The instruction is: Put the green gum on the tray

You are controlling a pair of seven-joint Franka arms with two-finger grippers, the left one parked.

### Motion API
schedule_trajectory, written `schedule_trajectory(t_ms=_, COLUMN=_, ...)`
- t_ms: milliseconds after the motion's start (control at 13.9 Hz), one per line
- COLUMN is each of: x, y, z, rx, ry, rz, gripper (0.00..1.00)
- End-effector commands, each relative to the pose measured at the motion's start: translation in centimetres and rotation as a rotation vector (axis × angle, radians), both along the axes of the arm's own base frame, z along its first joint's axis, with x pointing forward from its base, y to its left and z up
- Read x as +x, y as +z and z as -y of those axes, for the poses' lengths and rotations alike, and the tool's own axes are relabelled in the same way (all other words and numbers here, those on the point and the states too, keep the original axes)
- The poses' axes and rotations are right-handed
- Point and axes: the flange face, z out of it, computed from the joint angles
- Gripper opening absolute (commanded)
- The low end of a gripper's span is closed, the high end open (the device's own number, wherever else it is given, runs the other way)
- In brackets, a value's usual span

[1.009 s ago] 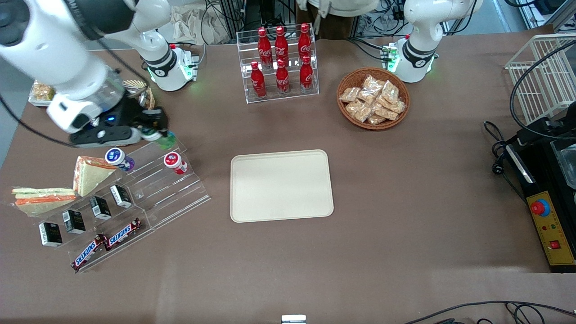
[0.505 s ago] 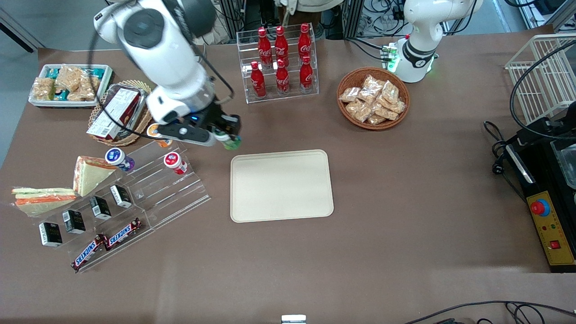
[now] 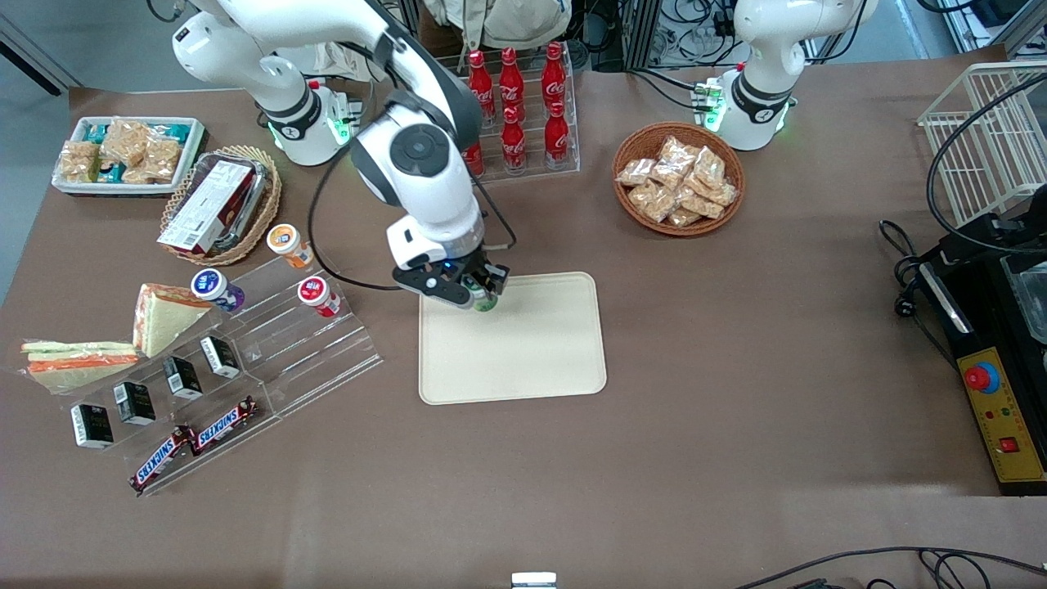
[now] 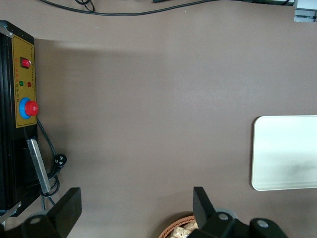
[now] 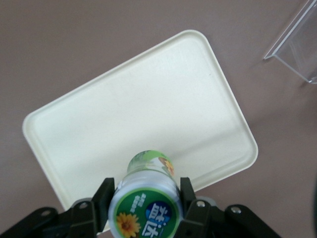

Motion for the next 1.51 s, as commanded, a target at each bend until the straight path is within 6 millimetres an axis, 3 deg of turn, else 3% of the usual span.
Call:
schedule_trajectory(t_ms=0, x=-0.1, y=-3.0, z=0.0, rx=0.007, ry=-0.006, rz=0.040, gripper=0.28)
schedule_trajectory(t_ms=216, x=-0.5, y=-7.1, z=0.2, rx=0.023, ry=-0.002, rz=0.054, gripper=0.28)
schedule_trajectory(t_ms=721, x=-0.3, y=-11.8, z=0.1, rx=0.036, ry=0.001, rz=0.069, gripper=0.29)
schedule_trajectory(t_ms=865, x=-0.4, y=-12.6, z=-0.2, rx=0.046, ry=-0.019, rz=0.075, gripper=0.36)
schedule_trajectory(t_ms=937, x=-0.5, y=-12.8, z=-0.3, rx=0.047, ry=-0.022, rz=0.075, gripper=0.62)
schedule_trajectory(t_ms=1009, x=-0.4, y=-12.9, z=-0.4, rx=0.049, ry=-0.029, rz=0.075, gripper=0.99)
schedule_trajectory(t_ms=1441, x=0.6, y=-11.3, z=-0.4, rx=0.055, ry=-0.027, rz=0.086, gripper=1.00)
